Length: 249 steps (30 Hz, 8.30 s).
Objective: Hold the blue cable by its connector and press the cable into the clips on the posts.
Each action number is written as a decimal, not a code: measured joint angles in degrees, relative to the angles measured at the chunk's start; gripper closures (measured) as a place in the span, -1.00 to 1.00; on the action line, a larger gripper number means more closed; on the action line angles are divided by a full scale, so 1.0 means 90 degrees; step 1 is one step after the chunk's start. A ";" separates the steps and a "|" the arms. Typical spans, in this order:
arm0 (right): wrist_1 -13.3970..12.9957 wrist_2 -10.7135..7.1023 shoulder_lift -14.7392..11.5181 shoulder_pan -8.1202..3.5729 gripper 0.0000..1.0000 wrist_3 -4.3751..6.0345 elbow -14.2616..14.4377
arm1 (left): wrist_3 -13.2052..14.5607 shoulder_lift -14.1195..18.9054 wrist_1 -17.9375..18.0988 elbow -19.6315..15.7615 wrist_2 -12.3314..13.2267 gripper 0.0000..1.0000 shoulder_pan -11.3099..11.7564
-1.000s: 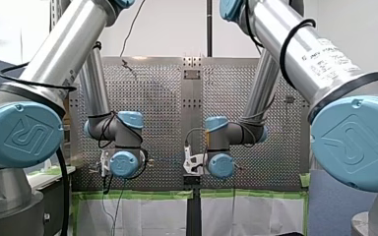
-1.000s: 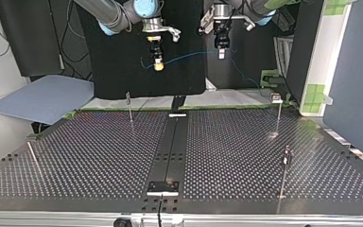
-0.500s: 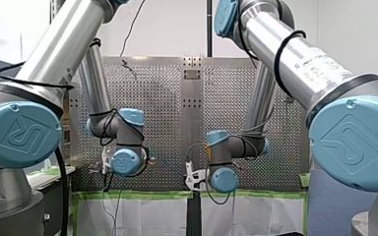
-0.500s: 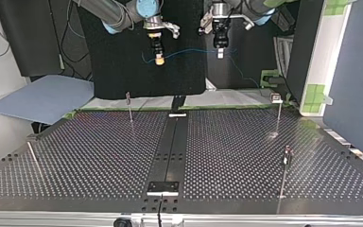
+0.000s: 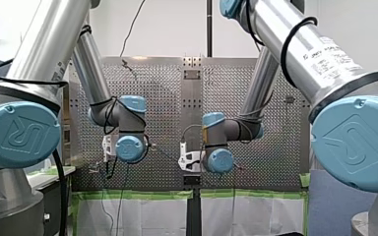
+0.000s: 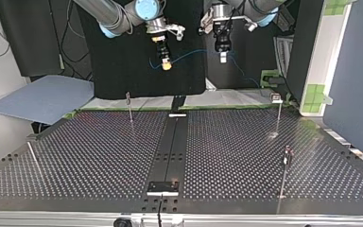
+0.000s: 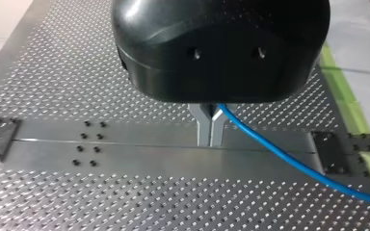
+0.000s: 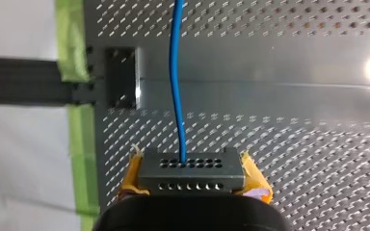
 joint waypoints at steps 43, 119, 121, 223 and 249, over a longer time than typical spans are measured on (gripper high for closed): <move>0.1139 -0.1236 -0.2345 -0.0398 1.00 0.0414 -0.1217 | -0.0728 0.1642 -0.1894 0.1079 -0.0392 1.00 0.0613; 0.2115 -0.2009 -0.1615 0.0036 1.00 0.0649 -0.4105 | -0.1324 0.2763 -0.4309 0.3449 0.1224 1.00 0.3362; 0.2124 -0.2035 -0.1614 0.0040 1.00 0.0667 -0.4142 | -0.1329 0.2754 -0.4325 0.3486 0.1302 1.00 0.3403; 0.2946 -0.2391 -0.0178 -0.0535 1.00 0.0960 -0.6224 | -0.2495 0.1211 -0.4401 0.4742 0.3521 -0.22 0.4557; 0.3106 -0.2431 -0.0176 -0.0587 1.00 0.0903 -0.6225 | -0.1852 0.1622 -0.5669 0.4355 0.3431 -1.00 0.4271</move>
